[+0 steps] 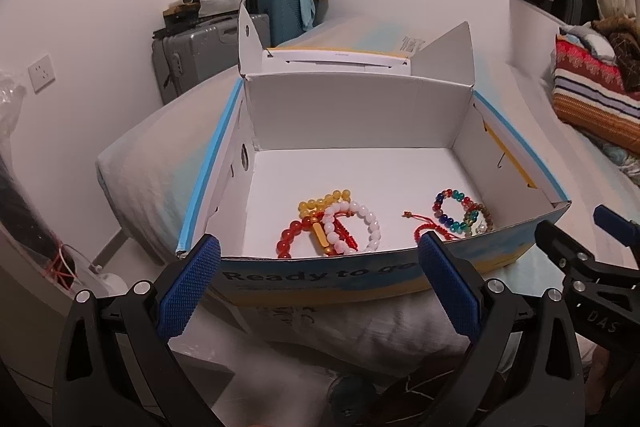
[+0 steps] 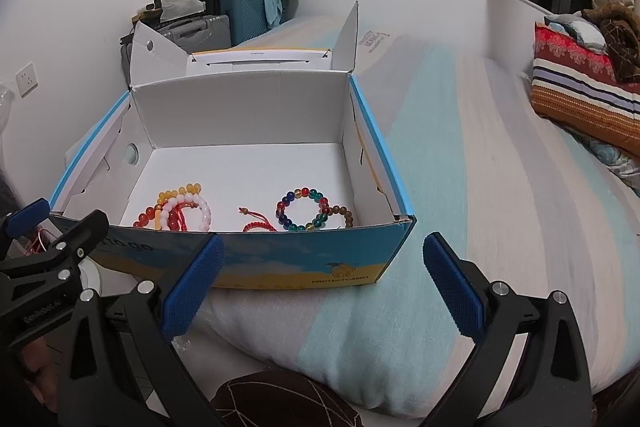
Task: Organize jewelry
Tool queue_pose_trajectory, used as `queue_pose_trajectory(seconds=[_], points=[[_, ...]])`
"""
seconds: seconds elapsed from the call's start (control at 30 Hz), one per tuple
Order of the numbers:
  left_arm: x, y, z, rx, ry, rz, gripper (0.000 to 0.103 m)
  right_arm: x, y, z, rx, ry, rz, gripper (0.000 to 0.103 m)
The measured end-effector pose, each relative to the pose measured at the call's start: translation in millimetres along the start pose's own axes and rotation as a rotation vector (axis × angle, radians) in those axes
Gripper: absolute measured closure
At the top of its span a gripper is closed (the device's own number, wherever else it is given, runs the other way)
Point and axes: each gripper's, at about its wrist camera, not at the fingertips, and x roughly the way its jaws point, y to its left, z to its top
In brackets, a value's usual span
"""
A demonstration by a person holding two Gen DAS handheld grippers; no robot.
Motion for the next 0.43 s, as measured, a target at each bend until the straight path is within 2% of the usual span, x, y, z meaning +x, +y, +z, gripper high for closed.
queue_pose_trajectory(seconds=[0.17,0.43], points=[[1.4,-2.5,-1.1,0.015,0.007,-0.042,0.006,1.1,0.7,-0.8,0.003,0.002,0.0,0.008],[0.0,-7.9,-0.8,0.033,0.014,-0.04,0.006,2.9,1.3,-2.7,0.013,0.002,0.002,0.008]])
